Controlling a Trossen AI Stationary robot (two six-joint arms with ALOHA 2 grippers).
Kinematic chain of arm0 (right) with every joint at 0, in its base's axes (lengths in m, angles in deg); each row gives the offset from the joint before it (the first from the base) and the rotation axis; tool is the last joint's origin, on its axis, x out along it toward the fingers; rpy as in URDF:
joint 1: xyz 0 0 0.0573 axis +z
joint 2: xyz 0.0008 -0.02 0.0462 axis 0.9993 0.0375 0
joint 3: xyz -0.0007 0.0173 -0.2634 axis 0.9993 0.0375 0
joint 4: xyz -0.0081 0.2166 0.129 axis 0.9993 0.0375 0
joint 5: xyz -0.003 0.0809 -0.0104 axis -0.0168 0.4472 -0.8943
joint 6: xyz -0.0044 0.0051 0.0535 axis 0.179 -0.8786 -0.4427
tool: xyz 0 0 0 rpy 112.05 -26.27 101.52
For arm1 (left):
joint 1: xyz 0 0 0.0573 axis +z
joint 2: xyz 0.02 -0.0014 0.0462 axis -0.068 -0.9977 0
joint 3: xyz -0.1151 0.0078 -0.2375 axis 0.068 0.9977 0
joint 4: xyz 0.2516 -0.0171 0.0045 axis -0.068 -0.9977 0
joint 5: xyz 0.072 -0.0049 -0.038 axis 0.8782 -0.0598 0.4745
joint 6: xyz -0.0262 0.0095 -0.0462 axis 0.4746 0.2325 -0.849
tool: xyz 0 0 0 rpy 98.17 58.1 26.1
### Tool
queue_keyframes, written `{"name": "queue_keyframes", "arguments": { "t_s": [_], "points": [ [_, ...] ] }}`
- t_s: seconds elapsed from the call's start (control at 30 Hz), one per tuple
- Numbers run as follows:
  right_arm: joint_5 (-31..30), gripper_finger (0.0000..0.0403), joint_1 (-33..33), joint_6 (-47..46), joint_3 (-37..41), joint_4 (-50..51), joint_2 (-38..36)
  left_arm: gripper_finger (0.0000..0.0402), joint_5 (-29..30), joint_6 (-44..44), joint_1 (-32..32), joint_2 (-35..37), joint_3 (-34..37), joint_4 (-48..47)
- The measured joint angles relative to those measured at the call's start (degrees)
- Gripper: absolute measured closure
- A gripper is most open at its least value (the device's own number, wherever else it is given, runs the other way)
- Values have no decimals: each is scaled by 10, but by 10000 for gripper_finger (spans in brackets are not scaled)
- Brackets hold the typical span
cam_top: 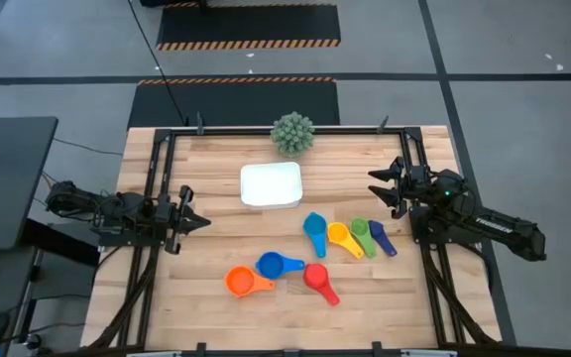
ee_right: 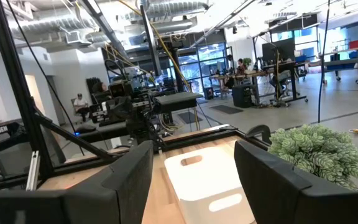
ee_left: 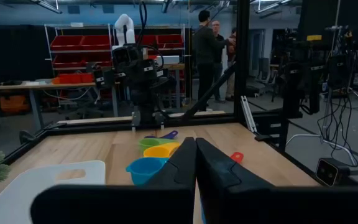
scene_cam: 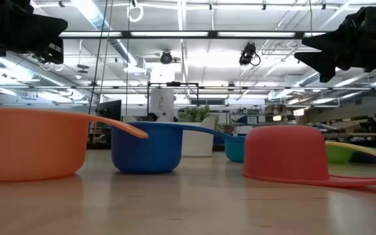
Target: Nest measuring cups in basket
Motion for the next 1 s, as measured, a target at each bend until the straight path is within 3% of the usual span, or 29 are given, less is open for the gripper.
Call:
{"name": "queue_keyframes", "arguments": {
  "t_s": [0.47,0.6,1.0],
  "points": [
    [0,169,0,0,0,0,0,386,0,42,0,0,0,22],
    [0,169,0,0,0,0,0,386,1,-67,0,0,0,67],
    [0,169,0,0,0,0,0,386,29,-224,2,0,0,169]
  ]
}}
